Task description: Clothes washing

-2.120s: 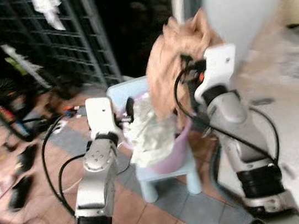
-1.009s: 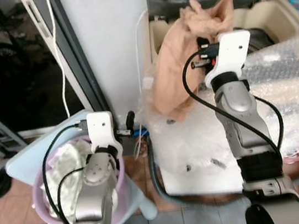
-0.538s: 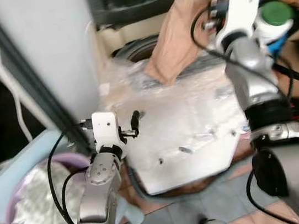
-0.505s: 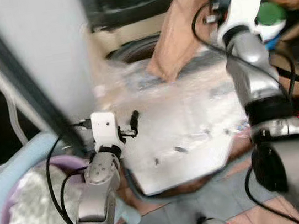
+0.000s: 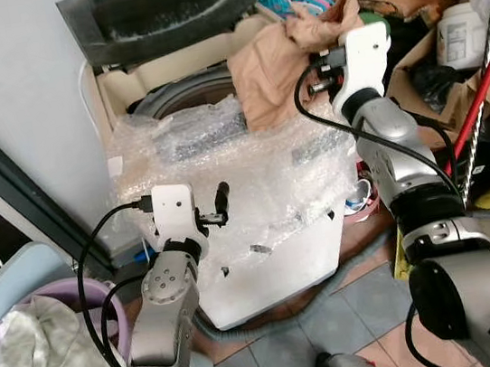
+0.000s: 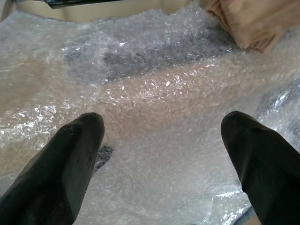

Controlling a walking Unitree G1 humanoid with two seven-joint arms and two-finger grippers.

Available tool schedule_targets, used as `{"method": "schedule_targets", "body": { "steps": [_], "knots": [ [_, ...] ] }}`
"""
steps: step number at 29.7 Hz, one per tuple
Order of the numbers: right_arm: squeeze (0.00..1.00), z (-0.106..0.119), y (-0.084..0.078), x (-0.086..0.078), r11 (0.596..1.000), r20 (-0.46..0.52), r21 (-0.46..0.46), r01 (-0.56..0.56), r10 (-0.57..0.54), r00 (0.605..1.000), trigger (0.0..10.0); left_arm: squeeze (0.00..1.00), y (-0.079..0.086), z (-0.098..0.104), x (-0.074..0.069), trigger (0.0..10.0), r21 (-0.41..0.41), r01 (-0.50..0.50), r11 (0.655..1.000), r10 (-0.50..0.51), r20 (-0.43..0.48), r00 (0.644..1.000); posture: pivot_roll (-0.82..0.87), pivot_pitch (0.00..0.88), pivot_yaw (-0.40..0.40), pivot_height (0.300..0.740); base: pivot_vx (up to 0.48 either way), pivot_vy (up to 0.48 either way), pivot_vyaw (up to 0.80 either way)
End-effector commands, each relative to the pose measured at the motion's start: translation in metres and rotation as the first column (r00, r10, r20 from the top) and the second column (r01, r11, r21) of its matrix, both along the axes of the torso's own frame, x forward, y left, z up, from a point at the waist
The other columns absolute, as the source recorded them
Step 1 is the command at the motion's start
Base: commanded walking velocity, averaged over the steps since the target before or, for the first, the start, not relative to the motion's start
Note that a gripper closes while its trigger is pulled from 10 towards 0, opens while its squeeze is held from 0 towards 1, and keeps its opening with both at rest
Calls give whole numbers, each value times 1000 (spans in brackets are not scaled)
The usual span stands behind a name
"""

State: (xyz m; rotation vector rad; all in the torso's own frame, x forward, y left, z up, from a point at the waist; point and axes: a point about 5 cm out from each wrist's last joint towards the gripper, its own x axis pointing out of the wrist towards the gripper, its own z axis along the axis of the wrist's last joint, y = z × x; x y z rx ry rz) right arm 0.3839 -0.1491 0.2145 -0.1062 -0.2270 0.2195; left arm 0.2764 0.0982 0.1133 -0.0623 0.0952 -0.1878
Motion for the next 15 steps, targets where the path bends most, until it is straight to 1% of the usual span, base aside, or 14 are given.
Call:
{"method": "schedule_targets", "body": {
  "steps": [1, 10, 14, 15],
  "knots": [
    [0, 17, 16, -5, 996, 91, -34, -78, 81, 993, 10000, 0, 5, 0, 0, 10000, 3, -34, 999, 34, 2, 999, -56, 0, 89, 740, 277, 0, 788],
    [0, 26, 19, -7, 994, 135, -42, -105, 110, 985, 10000, 0, 5, 0, 1, 10000, 4, -44, 999, 44, 0, 999, -55, 0, 87, 740, 335, 0, 776],
    [0, 27, 22, -8, 993, 137, -47, -110, 115, 984, 10000, 0, 6, -1, 1, 10000, 9, -49, 999, 49, -1, 999, -53, 0, 87, 740, 336, 0, 508],
    [0, 27, 22, -8, 993, 139, -48, -106, 112, 984, 10000, 0, 6, -1, 1, 10000, 9, -51, 999, 51, -1, 999, -51, 0, 85, 740, 334, 0, 0]
  ]
}}
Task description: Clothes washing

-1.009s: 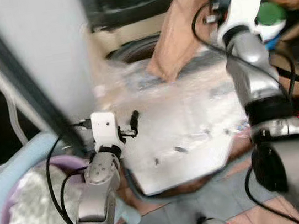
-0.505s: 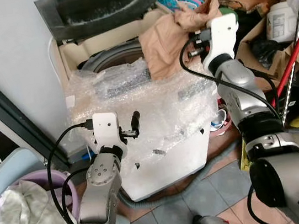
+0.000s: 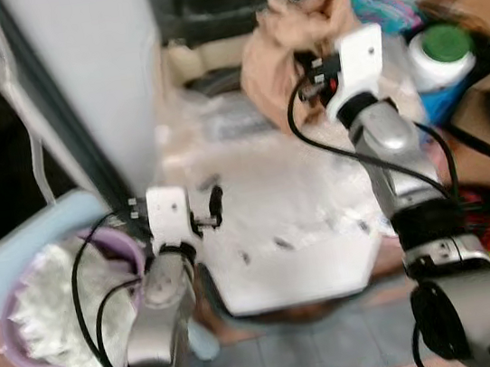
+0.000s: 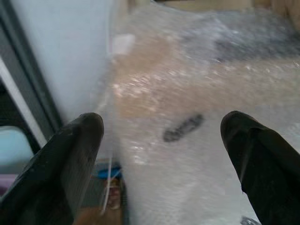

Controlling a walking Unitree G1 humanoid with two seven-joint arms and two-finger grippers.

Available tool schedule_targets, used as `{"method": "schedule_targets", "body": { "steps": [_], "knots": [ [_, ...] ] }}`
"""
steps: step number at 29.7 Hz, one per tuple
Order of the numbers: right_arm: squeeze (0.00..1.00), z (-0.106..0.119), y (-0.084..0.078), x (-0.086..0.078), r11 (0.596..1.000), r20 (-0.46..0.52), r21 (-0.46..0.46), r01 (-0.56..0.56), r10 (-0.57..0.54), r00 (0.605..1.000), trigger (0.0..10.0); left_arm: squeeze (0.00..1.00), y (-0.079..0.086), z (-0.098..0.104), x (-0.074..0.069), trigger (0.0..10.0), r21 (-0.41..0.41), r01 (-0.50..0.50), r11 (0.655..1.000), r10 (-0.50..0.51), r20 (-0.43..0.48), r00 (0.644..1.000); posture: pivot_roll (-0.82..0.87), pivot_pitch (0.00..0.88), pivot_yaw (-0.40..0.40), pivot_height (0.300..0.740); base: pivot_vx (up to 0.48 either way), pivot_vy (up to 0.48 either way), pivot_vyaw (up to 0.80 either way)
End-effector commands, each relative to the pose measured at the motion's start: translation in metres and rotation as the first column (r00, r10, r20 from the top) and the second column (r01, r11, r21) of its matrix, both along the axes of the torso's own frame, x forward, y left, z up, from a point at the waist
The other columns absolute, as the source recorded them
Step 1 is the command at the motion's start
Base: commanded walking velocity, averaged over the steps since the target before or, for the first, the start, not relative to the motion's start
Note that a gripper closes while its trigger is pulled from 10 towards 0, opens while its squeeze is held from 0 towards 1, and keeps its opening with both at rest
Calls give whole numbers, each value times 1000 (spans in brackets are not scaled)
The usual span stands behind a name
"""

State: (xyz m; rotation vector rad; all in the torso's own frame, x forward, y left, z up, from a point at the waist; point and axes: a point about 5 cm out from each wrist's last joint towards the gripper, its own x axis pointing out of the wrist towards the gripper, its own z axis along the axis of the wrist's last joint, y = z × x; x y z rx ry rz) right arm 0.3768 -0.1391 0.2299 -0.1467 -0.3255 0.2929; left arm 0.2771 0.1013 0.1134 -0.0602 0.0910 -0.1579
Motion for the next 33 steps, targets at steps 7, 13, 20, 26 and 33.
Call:
{"method": "schedule_targets", "body": {
  "steps": [7, 13, 20, 26, 33],
  "knots": [
    [0, 20, 8, 6, 1000, 43, 15, 8, -9, 999, 10000, 0, 2, -1, 1, 10000, 2, -14, 1000, 14, -5, 1000, -58, 0, 87, 740, 365, 0, 0],
    [0, 33, -4, 20, 987, 30, 11, 162, -163, 986, 10000, 0, 2, -2, 2, 10000, 6, -17, 1000, 17, -8, 1000, -54, 0, 82, 740, 416, 0, 0],
    [1000, 27, -12, 27, 967, -79, 130, 217, -208, 975, 10000, 0, 2, -2, 2, 10000, 6, -27, 1000, 27, -17, 999, -46, 0, 73, 740, 100, 0, 0],
    [1000, 13, -9, 21, 973, -102, 113, 199, -188, 977, 10000, 0, 2, -2, 1, 10000, 7, -33, 999, 33, -18, 999, -49, 0, 71, 740, 0, 0, 0],
    [1000, -26, -18, -8, 985, -144, 38, 167, -160, 977, 10000, 0, 2, -2, 3, 10000, 28, -77, 997, 77, -20, 997, -63, 0, 69, 740, 0, 0, 0]
  ]
}}
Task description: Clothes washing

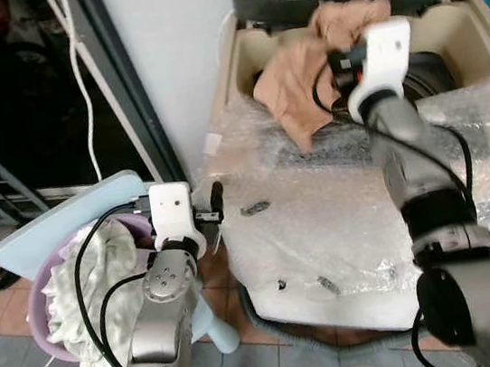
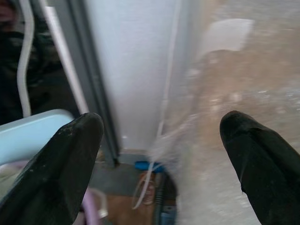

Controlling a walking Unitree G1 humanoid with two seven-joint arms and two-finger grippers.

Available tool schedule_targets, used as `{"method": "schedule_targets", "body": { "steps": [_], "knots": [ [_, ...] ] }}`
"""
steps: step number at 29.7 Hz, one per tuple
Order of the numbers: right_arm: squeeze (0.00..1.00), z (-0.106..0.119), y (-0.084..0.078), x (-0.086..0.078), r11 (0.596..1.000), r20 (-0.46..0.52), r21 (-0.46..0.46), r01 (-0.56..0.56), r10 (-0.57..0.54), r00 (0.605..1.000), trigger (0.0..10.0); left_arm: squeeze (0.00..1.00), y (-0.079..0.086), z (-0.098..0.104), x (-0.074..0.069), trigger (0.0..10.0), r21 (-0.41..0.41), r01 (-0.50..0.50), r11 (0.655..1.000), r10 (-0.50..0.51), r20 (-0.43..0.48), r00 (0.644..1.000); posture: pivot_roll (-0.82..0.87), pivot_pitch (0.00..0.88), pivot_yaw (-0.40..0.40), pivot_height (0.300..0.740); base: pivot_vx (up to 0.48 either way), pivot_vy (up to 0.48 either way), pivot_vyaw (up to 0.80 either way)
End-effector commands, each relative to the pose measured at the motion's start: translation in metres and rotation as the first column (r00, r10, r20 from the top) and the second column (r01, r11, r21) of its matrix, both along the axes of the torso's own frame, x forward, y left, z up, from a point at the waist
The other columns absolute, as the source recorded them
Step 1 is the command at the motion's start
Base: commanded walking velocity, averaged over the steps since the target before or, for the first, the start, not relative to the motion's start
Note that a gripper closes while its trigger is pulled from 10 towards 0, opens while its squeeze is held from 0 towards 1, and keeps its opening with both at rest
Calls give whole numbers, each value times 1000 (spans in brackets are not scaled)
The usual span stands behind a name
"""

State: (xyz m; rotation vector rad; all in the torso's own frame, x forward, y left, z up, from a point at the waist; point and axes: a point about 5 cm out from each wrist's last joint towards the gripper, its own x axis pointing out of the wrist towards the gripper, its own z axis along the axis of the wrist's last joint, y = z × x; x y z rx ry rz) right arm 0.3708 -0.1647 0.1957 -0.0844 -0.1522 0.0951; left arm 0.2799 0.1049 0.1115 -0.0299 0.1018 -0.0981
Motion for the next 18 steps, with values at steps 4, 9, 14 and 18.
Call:
{"method": "schedule_targets", "body": {
  "steps": [4, 9, 14, 18],
  "knots": [
    [1000, 0, 3, -18, 999, 33, -32, -33, 34, 999, 10000, 0, -1, 0, 2, 10000, -10, -43, 999, 43, -18, 999, -72, 0, 76, 740, 0, 0, 0],
    [1000, 12, 9, -37, 998, 138, -29, -58, 61, 989, 10000, 0, 1, 1, 3, 10000, -19, -63, 998, 63, -14, 998, -77, 0, 83, 740, 0, 0, 0],
    [1000, 9, 33, -59, 987, 166, -57, -152, 160, 973, 10000, 0, 0, 5, 4, 10000, -17, -47, 999, 47, 9, 999, -79, 4, 90, 740, 0, 0, 0],
    [1000, 1, 47, -73, 979, 138, -51, -197, 202, 970, 10000, 0, 0, 10, 7, 10000, -6, -43, 999, 43, 21, 999, -72, 21, 101, 740, 0, 89, 428]
  ]
}}
